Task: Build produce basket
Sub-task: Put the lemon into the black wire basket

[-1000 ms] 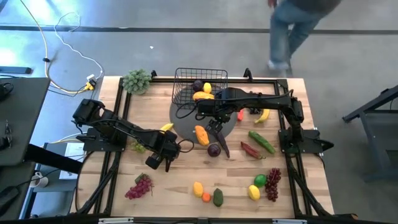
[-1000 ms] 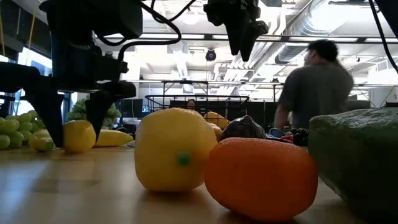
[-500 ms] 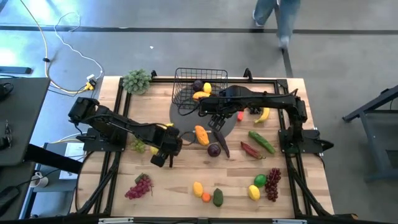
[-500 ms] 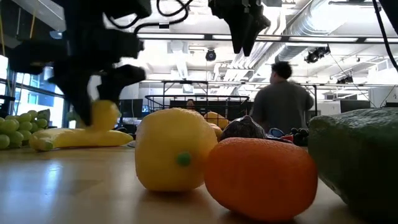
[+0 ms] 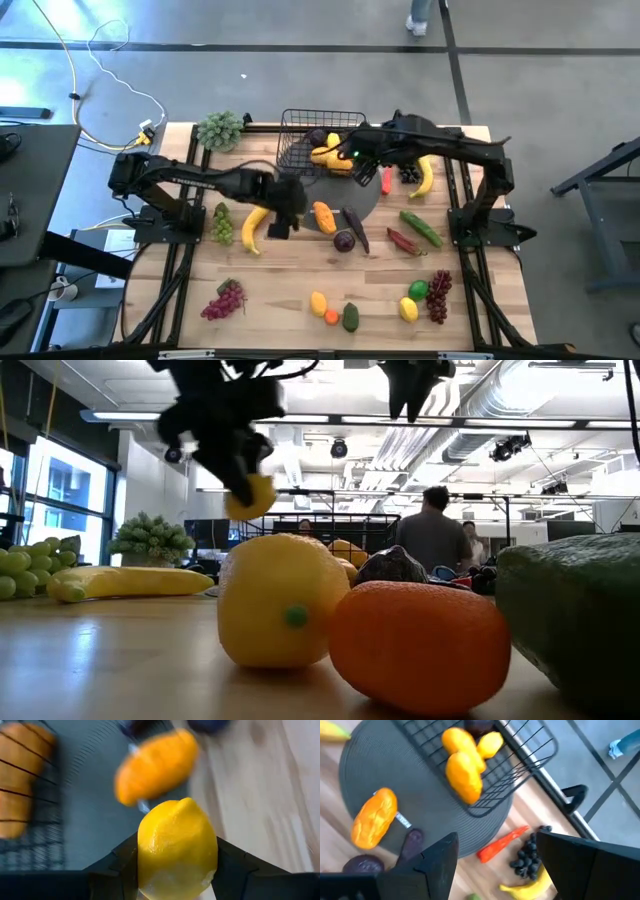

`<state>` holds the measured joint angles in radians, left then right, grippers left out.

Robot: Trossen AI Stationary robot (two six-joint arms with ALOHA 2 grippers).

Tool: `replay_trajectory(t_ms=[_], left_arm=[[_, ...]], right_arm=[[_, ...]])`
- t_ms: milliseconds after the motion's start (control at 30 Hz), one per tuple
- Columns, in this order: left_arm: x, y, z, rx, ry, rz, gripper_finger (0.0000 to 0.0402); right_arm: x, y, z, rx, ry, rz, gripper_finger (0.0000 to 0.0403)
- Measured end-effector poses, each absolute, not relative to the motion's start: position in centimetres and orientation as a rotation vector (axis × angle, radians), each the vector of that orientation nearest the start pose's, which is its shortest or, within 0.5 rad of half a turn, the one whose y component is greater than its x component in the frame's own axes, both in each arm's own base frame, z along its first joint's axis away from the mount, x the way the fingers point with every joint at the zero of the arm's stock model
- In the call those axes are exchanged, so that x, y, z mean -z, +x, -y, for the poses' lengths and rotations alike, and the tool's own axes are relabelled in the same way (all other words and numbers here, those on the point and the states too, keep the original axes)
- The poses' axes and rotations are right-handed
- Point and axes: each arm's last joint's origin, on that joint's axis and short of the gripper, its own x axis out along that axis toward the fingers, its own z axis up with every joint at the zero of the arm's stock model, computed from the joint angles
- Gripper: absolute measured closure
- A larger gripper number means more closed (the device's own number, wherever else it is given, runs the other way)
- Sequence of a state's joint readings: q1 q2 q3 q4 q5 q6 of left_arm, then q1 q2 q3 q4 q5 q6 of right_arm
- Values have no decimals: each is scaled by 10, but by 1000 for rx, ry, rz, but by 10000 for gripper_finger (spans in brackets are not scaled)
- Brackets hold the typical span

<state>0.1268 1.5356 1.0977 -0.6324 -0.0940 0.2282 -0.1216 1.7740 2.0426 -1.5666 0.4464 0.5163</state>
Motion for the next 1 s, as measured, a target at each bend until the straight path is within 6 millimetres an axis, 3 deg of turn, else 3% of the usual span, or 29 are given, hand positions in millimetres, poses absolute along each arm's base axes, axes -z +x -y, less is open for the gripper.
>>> replay_trajectory(t_ms=[267,733,1000], left_arm=[[-259,313,-84,-226,135,-891,231],[-294,311,-158,-531,-32,-455,232],[-290,308,-198,-649,-89,-321,232]], right_arm=[[-413,290,76,849,205,-1086,153],[-420,267,129,903,147,-1121,153],[-421,264,147,917,184,-1079,153]])
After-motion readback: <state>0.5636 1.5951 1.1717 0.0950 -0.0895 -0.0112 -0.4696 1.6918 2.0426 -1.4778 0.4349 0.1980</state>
